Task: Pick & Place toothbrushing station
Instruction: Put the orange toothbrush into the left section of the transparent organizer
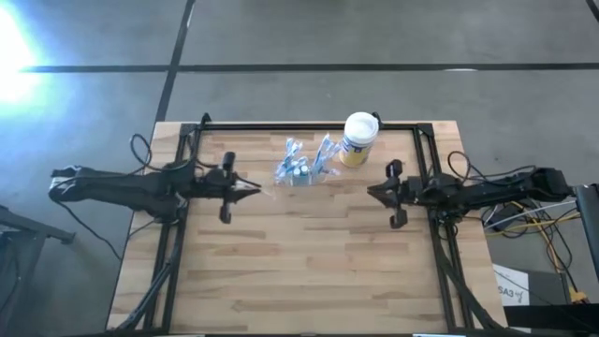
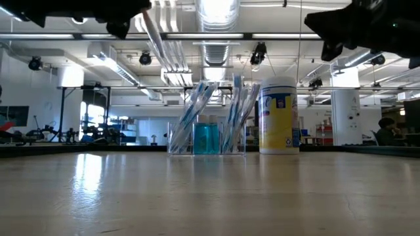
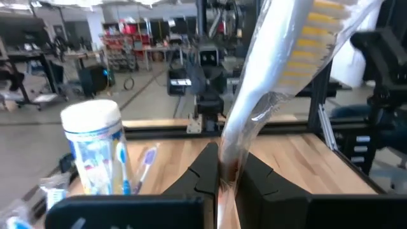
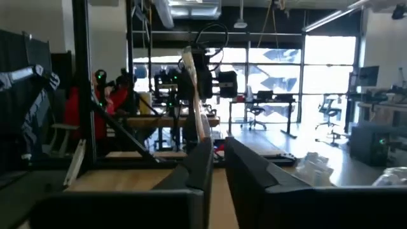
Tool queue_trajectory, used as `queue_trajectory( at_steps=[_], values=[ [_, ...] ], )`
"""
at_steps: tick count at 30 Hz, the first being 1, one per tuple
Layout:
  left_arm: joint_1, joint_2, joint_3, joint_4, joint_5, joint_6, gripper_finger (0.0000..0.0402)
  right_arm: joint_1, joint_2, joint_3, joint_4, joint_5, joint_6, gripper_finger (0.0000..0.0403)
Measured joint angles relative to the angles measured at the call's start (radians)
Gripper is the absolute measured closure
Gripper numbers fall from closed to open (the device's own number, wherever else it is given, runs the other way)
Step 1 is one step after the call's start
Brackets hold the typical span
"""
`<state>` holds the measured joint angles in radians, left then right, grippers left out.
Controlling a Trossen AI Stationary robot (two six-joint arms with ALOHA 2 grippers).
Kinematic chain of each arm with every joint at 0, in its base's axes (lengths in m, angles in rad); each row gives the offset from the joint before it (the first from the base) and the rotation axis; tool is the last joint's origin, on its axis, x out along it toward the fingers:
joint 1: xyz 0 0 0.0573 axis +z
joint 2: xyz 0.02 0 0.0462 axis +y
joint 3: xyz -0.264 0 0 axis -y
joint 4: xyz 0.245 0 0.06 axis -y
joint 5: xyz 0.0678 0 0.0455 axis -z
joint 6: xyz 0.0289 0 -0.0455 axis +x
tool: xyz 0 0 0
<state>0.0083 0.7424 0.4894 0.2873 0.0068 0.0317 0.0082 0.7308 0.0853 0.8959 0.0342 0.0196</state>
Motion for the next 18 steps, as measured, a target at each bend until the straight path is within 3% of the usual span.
queue_trajectory(
  at_steps=[3,11,18],
  values=[
    [0.001,-0.082,-0.057,0.004,-0.003,-0.005,0.0377,0.000,-0.068,-0.013,-0.078,0.028,-0.020,0.0389],
    [0.001,-0.241,-0.182,-0.001,-0.005,-0.027,0.0377,0.000,-0.266,0.043,-0.476,0.053,-0.021,0.0394],
    [0.001,-0.335,-0.256,-0.009,-0.005,-0.034,0.0377,0.000,-0.434,-0.033,-0.501,0.053,-0.027,0.0394]
  ],
)
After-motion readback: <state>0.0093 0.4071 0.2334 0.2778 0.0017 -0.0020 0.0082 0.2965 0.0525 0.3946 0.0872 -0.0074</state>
